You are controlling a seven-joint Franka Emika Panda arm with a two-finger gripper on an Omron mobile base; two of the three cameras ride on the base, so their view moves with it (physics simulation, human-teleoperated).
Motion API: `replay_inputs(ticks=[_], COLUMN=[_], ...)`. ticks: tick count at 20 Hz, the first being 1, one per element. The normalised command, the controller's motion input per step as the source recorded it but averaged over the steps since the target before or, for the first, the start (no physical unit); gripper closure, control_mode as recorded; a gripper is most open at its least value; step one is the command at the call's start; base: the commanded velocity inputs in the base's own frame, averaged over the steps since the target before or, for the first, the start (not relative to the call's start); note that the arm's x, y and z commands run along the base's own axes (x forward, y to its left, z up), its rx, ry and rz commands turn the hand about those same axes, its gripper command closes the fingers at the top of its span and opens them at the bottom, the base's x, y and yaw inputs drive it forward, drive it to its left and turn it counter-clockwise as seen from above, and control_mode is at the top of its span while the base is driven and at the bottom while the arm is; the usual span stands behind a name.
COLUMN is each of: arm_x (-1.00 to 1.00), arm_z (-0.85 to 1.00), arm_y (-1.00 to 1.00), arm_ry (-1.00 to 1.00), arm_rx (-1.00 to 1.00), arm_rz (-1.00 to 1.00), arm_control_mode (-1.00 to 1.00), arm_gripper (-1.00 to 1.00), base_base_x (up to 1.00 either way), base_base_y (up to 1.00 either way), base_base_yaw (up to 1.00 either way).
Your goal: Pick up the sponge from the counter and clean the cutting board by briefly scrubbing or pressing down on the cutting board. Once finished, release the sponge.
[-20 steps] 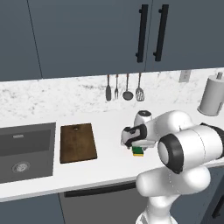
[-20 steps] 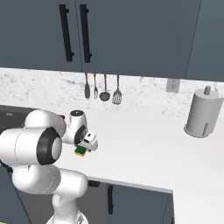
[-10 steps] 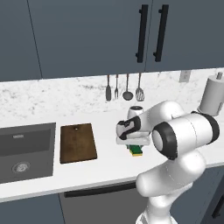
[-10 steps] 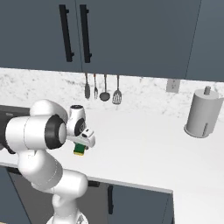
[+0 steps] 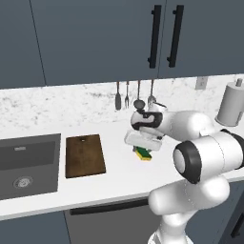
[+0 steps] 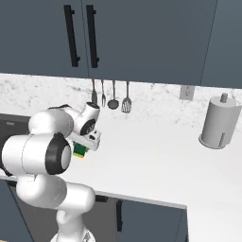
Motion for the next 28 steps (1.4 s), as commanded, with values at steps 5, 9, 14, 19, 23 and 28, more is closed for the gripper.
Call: replay_inputs(ticks=[5,9,14,19,23,28], arm_x=[0.31,-0.03,-0.28,-0.01,0.41,0.29], arm_z=[0.37,0.4,0.12,-0.07,0.0,0.0], arm_y=[1.0,1.0,1.0,0.96,0.77,0.52], arm_ry=[0.15,-0.11,-0.25,-0.15,0.0,0.0], arm_rx=[0.22,0.0,-0.05,-0.13,-0.19,-0.06], arm_rz=[0.18,0.09,-0.01,-0.01,-0.05,-0.13], arm_control_mode=[-1.0,-1.0,-1.0,-1.0,-1.0,-1.0], arm_gripper=[1.0,1.0,1.0,1.0,1.0,1.0], base_base_x=[0.0,0.0,0.0,0.0,0.0,0.0], base_base_y=[0.0,0.0,0.0,0.0,0.0,0.0], base_base_yaw=[0.0,0.0,0.0,0.0,0.0,0.0])
